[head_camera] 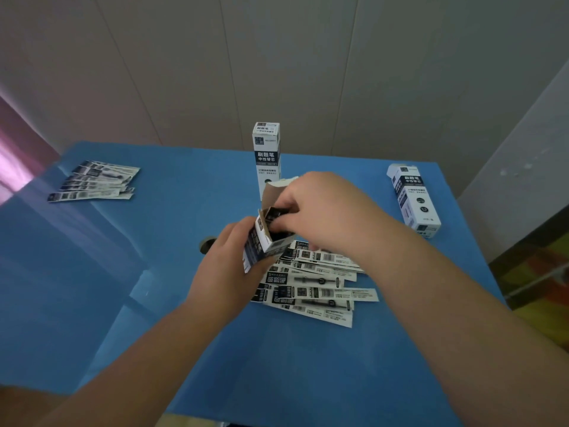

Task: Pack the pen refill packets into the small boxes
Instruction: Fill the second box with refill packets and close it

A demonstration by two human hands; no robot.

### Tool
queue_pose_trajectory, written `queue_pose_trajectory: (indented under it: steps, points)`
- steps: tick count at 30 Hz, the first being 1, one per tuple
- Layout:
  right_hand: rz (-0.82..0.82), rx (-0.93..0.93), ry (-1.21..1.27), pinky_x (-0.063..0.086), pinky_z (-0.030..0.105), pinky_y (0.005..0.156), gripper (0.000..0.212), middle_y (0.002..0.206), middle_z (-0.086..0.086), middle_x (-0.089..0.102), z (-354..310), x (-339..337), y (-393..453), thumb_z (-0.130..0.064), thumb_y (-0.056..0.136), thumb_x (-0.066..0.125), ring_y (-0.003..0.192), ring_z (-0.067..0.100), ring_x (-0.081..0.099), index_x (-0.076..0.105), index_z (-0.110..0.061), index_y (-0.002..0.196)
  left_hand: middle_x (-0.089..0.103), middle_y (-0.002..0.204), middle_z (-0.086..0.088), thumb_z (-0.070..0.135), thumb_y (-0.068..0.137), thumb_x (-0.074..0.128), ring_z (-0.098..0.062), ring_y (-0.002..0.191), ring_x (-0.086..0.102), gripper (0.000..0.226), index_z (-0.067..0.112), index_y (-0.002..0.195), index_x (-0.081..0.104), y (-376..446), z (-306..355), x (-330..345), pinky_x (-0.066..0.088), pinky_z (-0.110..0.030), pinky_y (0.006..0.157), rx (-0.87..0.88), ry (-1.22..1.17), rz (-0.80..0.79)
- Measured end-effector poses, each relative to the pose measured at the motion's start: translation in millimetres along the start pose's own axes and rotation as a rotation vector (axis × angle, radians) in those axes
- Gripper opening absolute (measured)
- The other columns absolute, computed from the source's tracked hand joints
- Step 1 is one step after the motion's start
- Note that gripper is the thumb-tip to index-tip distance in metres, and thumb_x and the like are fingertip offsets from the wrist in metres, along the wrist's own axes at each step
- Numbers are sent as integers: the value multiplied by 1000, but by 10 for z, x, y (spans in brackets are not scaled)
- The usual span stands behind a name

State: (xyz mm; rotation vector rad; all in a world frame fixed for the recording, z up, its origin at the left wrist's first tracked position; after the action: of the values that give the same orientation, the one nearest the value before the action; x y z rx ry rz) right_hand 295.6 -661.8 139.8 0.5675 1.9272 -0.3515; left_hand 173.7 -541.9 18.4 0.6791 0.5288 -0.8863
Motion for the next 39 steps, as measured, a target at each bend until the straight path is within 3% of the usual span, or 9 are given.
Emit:
queue_pose_trajectory:
  steps: [3, 6, 10, 12, 14, 17, 24, 32, 39]
  points:
    - [13, -38, 50, 35, 23, 48, 15, 61, -7, 64, 5, -5, -37, -38, 91, 67, 47, -16, 52, 80, -34, 84, 55, 119, 21, 45, 80, 68, -1, 108, 56, 55, 46, 130, 44, 9, -26, -15, 50, -30, 88, -5, -18, 7]
    - [-38, -40, 25, 35, 23, 48, 17, 61, -9, 62, 32, 93, -53, -40, 94, 63, 47, -5, 55, 80, -37, 90, 55, 120, 21, 42, 81, 70, 1, 108, 54, 58, 44, 133, 44, 10, -26, 7, 48, -25, 86, 4, -3, -3]
    - [299, 43, 430, 46, 26, 56, 19, 81, -20, 72, 376, 75, -123, -55, 89, 62, 53, -10, 56, 76, -43, 88, 51, 116, 34, 45, 82, 69, 5, 107, 54, 56, 51, 129, 40, 29, -22, 3, 44, -18, 82, -15, -13, -8]
    - [401, 145, 399, 48, 27, 70, 25, 97, -24, 73, 631, 156, -138, -54, 90, 64, 63, -12, 58, 75, -39, 107, 47, 118, 41, 52, 80, 65, 7, 109, 54, 54, 54, 127, 38, 27, -34, -19, 43, -16, 83, -28, -36, -3]
    - [202, 253, 184, 49, 31, 85, 36, 116, -18, 71, 863, 356, -131, -49, 92, 68, 89, -2, 64, 70, -32, 123, 46, 120, 41, 55, 78, 64, 5, 112, 55, 55, 56, 127, 38, 25, -49, -26, 45, -20, 87, -48, -56, -7]
    - [-102, 288, -98, 50, 36, 90, 46, 125, -7, 66, 1033, 699, -155, -46, 89, 72, 113, 20, 61, 65, -28, 131, 48, 122, 35, 50, 79, 66, 3, 112, 55, 55, 55, 127, 38, 17, -44, -25, 48, -27, 91, -62, -65, -9]
    - [-130, 157, -300, 46, 33, 68, 10, 95, -3, 52, 1022, 1077, -186, -23, 95, 59, 97, 22, 58, 66, -16, 94, 49, 120, 37, 49, 80, 67, 3, 113, 55, 54, 54, 127, 40, 16, -56, -40, 46, -23, 92, -81, -84, -3]
    - [-71, 139, -346, 37, 30, 63, 13, 92, -1, 53, 1006, 1147, -158, -9, 90, 58, 92, 19, 51, 68, -15, 86, 51, 120, 33, 61, 75, 60, 3, 114, 56, 54, 55, 126, 40, 9, -54, -56, 47, -25, 93, -113, -108, 12]
    - [-49, 113, -345, 52, 36, 63, 14, 85, 1, 57, 956, 1044, -169, -4, 89, 59, 82, 22, 57, 64, -14, 81, 50, 120, 36, 52, 77, 64, 4, 114, 55, 52, 72, 117, 36, -11, -70, -61, 45, -23, 93, -117, -112, 23]
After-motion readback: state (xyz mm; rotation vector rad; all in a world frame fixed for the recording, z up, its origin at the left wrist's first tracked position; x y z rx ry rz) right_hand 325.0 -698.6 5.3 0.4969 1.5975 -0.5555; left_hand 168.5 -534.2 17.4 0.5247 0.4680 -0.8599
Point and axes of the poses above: each hand's wrist, its own y-axis towards the middle knuckle, its own x-axis out of the palm, z = x × y, the point moved 3 cm from there along y, towards the middle knuckle
